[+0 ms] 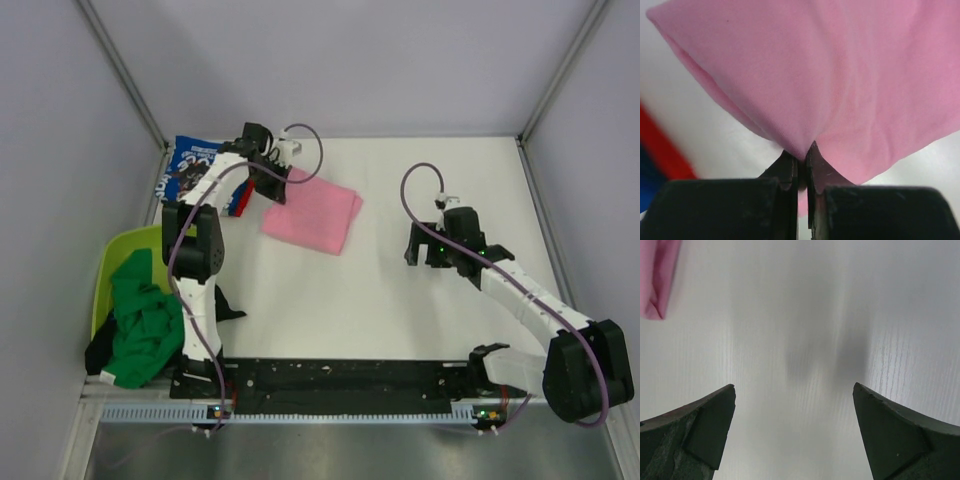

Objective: Fold and stack the t-shirts
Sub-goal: Put the neatly folded tshirt into the corner of the board with the left arm

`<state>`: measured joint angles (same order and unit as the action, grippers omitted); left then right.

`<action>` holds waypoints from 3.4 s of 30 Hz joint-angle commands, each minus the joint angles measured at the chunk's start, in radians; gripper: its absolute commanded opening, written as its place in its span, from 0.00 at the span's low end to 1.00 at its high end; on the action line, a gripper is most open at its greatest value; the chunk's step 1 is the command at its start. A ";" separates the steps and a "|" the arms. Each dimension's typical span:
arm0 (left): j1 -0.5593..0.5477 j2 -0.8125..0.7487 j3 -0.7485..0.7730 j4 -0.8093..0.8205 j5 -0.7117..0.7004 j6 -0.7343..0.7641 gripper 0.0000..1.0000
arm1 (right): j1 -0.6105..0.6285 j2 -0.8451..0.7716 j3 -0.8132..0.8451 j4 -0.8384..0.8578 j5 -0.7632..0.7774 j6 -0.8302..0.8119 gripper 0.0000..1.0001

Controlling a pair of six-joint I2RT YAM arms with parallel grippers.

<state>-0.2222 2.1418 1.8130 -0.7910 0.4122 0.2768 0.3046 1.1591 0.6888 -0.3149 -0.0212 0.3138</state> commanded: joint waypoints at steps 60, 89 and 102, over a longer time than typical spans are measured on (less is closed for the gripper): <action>0.373 -0.158 0.212 0.062 -0.679 0.357 0.99 | -0.007 -0.036 0.043 -0.055 0.141 -0.097 0.99; -0.006 -0.970 -1.354 1.025 -0.177 0.079 0.99 | -0.009 -0.240 -0.198 0.180 0.342 -0.068 0.99; -0.005 -0.908 -1.348 1.072 -0.222 0.022 0.99 | -0.009 -0.282 -0.245 0.220 0.392 -0.058 0.99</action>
<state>-0.2314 1.2259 0.4416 0.2077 0.2195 0.3279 0.3042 0.8970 0.4427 -0.1455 0.3401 0.2394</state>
